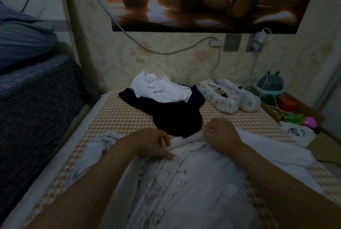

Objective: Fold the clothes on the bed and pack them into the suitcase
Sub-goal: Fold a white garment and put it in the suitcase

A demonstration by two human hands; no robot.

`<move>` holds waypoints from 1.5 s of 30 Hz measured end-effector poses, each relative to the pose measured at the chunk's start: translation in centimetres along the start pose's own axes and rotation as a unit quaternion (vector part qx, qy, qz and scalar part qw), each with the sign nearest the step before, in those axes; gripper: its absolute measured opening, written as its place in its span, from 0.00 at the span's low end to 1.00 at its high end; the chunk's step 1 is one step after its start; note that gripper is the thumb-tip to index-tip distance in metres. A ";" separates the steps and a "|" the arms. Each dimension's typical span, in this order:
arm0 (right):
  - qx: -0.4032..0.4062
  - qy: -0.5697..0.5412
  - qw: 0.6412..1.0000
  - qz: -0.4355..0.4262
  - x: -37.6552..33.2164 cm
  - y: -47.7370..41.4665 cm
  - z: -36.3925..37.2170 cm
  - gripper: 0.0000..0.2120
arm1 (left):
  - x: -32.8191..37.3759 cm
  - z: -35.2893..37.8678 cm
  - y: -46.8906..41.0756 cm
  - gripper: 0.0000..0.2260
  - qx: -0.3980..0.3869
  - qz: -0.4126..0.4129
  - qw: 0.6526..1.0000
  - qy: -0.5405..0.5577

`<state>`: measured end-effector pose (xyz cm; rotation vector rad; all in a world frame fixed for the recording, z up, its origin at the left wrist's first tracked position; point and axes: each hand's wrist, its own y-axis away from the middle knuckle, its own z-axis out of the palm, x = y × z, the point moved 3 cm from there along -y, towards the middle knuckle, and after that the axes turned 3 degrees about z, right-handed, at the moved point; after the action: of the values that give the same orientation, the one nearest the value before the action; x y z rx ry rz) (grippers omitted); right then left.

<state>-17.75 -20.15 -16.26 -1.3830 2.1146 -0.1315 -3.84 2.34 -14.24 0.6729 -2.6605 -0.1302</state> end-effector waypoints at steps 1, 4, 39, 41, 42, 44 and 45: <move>0.049 0.015 0.999 -0.002 -0.1 -0.4 -0.7 0.16 | 0.0 0.0 -0.2 0.19 0.001 0.005 1.000 -0.027; 0.077 0.031 0.994 0.074 -0.6 -1.5 -2.0 0.12 | -0.5 -1.7 -0.5 0.12 0.111 -0.013 0.989 -0.098; -0.257 0.157 0.953 -0.021 -16.1 -4.4 15.8 0.34 | -19.5 -9.4 7.5 0.20 0.173 -0.183 0.874 -0.416; -0.260 0.158 0.953 -0.012 -16.3 -4.7 16.0 0.34 | -19.5 -7.8 7.0 0.23 0.171 -0.177 0.912 -0.327; -0.261 0.159 0.952 -0.009 -16.3 -4.7 16.0 0.34 | -19.2 -7.1 6.7 0.24 0.191 -0.149 0.936 -0.255; -0.259 0.166 0.951 -0.011 -16.4 -4.8 16.0 0.33 | -19.2 -5.0 6.1 0.25 0.182 -0.096 0.962 -0.180; -0.257 0.169 0.951 -0.013 -16.3 -4.8 16.0 0.34 | -19.7 -3.7 6.0 0.26 0.126 -0.113 0.974 -0.150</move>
<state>-0.86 -4.53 -20.42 -1.7888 2.5323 0.2036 10.90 16.99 -16.65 1.1183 -2.9086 0.0509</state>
